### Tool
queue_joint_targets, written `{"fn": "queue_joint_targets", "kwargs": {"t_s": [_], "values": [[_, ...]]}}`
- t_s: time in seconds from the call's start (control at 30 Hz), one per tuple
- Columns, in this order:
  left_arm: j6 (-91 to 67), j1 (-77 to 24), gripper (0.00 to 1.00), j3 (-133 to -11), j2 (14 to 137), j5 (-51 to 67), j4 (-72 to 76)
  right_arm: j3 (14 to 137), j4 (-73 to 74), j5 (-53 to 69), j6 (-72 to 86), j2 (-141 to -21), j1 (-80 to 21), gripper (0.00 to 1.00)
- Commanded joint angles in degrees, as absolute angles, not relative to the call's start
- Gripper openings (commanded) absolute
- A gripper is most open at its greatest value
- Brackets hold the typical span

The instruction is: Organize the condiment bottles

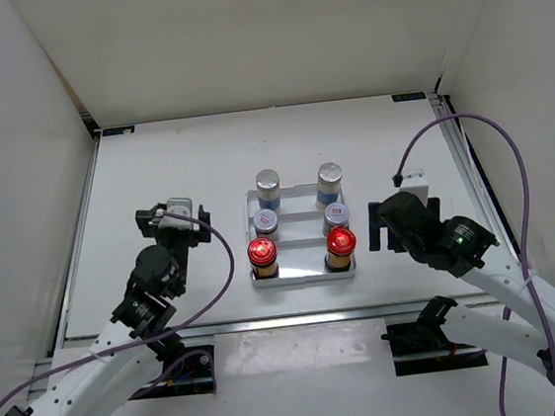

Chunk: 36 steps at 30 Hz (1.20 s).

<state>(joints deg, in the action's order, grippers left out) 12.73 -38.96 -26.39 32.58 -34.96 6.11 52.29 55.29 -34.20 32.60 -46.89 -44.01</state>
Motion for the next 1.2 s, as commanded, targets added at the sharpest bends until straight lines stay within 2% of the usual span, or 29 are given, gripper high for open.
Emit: {"fn": "queue_joint_targets", "kwargs": {"t_s": [0.0, 0.1, 0.27, 0.37, 0.43, 0.57, 0.8, 1.0, 1.1, 1.17], "values": [[16.51, -39.20, 1.00, -26.63, 32.52, -39.44, 13.18, 53.79, 54.75, -35.60, 32.52, -45.53, -44.38, 1.00], [17.92, -39.20, 1.00, -25.41, 31.91, -46.55, 17.04, 54.84, 56.16, -37.87, 33.57, -45.01, -44.38, 1.00], [27.22, -39.20, 1.00, -20.93, 28.48, -47.29, 22.22, 53.35, 56.16, -39.02, 36.03, -41.67, -44.38, 1.00], [33.56, -39.20, 1.00, -16.89, 27.95, -54.64, 34.60, 52.73, 56.69, -40.16, 36.65, -40.00, -44.91, 1.00], [34.10, -39.20, 1.00, -14.43, 27.25, -55.37, 39.01, 52.13, 56.69, -40.86, 37.35, -39.99, -44.91, 1.00], [32.52, -39.20, 1.00, -11.51, 26.54, -48.80, 39.02, 52.12, 57.83, -42.01, 39.11, -42.70, -47.28, 1.00], [22.69, -39.20, 1.00, -11.51, 28.92, -52.03, 42.28, 52.83, 64.07, -50.44, 49.03, -44.65, -55.01, 1.00], [18.29, -38.67, 1.00, -13.62, 23.99, -53.79, 32.00, 53.61, 74.69, -57.21, 60.80, -44.65, -63.80, 1.00], [15.65, -36.48, 1.00, -13.62, 27.32, -53.79, 33.29, 54.14, 78.22, -59.14, 66.44, -43.87, -66.79, 1.00], [9.52, -31.41, 1.00, -13.10, 35.21, -55.71, 37.25, 53.62, 78.75, -59.15, 66.45, -43.07, -67.93, 1.00]]}}
